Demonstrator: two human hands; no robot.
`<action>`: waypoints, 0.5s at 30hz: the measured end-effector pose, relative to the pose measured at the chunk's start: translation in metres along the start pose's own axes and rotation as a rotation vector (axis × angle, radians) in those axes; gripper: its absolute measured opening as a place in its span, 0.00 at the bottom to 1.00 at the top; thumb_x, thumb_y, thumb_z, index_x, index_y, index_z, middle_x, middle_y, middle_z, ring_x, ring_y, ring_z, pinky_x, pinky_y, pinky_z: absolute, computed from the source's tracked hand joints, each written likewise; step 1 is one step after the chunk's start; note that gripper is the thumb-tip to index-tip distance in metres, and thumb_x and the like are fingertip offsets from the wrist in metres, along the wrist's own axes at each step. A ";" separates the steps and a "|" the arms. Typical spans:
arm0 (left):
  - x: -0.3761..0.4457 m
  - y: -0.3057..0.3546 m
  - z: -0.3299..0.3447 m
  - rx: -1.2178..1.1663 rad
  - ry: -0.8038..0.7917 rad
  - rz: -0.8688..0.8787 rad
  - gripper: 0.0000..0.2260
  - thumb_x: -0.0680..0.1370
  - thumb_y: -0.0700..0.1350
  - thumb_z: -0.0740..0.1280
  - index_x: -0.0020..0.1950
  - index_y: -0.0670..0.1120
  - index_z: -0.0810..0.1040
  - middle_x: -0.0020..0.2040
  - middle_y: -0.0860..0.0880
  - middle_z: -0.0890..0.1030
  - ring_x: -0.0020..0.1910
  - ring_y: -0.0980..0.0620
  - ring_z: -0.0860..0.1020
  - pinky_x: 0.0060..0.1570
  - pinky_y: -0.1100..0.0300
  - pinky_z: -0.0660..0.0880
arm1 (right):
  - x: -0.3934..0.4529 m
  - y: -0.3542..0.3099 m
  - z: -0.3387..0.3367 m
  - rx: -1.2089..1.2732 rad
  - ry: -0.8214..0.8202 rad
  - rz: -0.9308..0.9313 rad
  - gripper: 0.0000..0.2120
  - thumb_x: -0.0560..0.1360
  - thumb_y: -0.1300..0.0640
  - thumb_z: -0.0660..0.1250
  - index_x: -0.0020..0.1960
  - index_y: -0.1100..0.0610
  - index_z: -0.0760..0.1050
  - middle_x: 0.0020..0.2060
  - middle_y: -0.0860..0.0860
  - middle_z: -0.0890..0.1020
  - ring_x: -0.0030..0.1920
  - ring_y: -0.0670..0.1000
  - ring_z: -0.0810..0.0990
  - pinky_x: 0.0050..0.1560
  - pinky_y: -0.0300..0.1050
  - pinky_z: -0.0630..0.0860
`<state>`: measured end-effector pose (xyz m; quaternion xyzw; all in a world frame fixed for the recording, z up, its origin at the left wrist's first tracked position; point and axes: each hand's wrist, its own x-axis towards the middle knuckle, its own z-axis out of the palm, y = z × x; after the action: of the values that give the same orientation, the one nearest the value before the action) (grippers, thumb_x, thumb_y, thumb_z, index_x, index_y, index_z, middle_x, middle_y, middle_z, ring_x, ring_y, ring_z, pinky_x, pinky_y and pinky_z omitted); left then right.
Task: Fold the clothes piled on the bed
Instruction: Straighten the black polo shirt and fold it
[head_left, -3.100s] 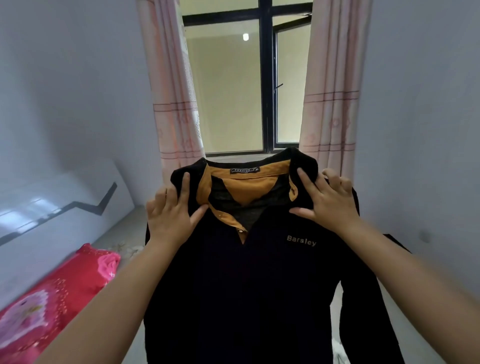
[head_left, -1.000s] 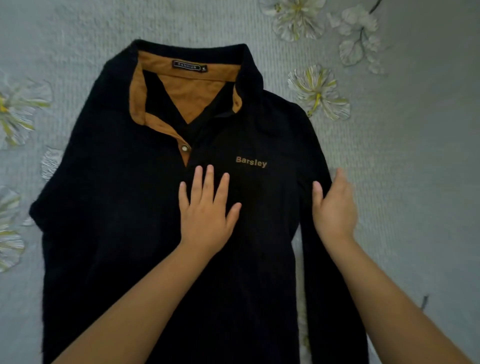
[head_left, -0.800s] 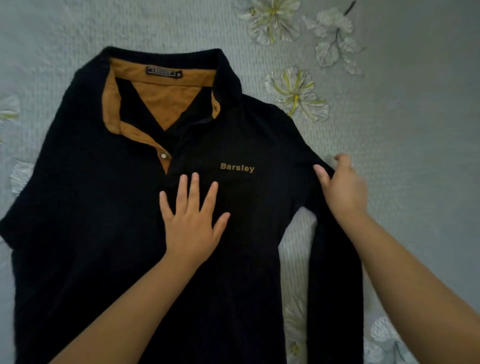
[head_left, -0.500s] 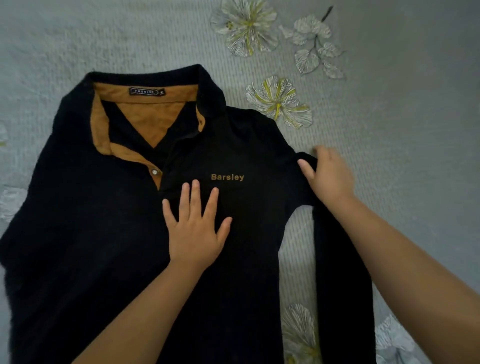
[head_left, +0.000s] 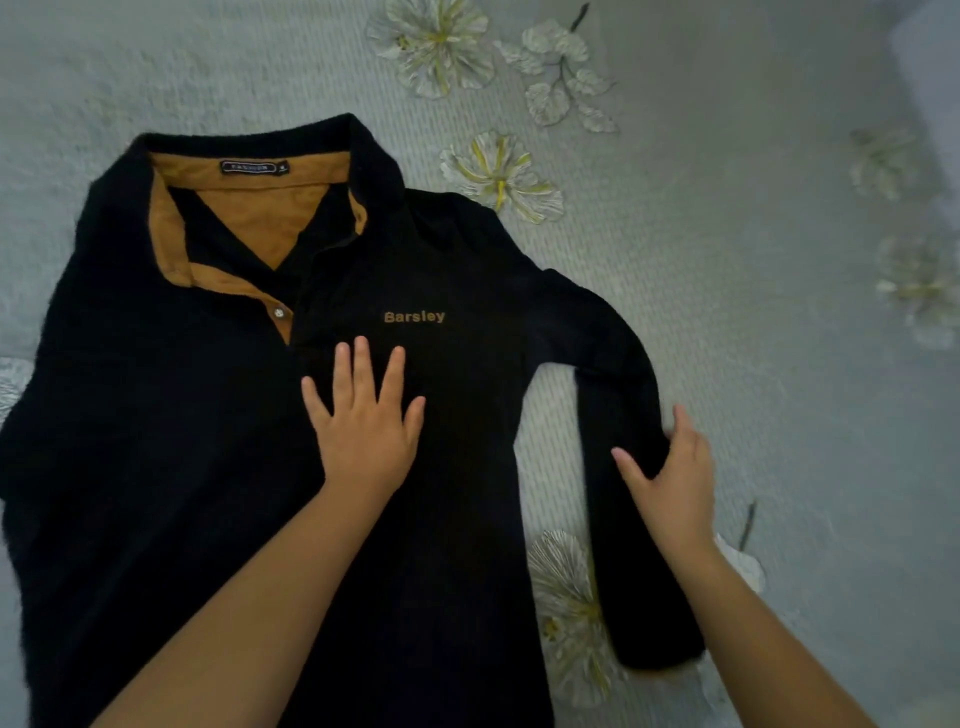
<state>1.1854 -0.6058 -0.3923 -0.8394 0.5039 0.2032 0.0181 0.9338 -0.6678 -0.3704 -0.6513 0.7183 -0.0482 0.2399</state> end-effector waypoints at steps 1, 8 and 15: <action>-0.006 0.002 0.002 -0.011 0.004 0.022 0.26 0.80 0.56 0.49 0.76 0.52 0.43 0.76 0.44 0.42 0.74 0.46 0.38 0.70 0.42 0.39 | -0.004 0.005 -0.005 0.082 -0.023 0.050 0.35 0.71 0.57 0.70 0.72 0.63 0.57 0.65 0.62 0.69 0.66 0.60 0.68 0.64 0.47 0.64; -0.030 0.041 0.011 -0.010 0.040 0.207 0.24 0.77 0.54 0.54 0.68 0.42 0.70 0.66 0.34 0.70 0.67 0.35 0.66 0.60 0.32 0.61 | 0.059 0.035 -0.086 -0.094 0.124 -0.200 0.24 0.72 0.69 0.65 0.67 0.66 0.67 0.55 0.67 0.76 0.56 0.64 0.75 0.57 0.49 0.66; -0.011 0.113 -0.011 0.032 -0.057 0.293 0.28 0.79 0.57 0.46 0.63 0.40 0.74 0.61 0.34 0.75 0.60 0.33 0.73 0.52 0.32 0.68 | 0.141 0.073 -0.174 -0.404 0.322 -0.516 0.16 0.65 0.71 0.58 0.49 0.69 0.78 0.35 0.65 0.78 0.34 0.64 0.78 0.34 0.52 0.75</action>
<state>1.0884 -0.6544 -0.3583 -0.7503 0.6236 0.2191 0.0160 0.7914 -0.8347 -0.2852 -0.8293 0.5541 -0.0663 -0.0300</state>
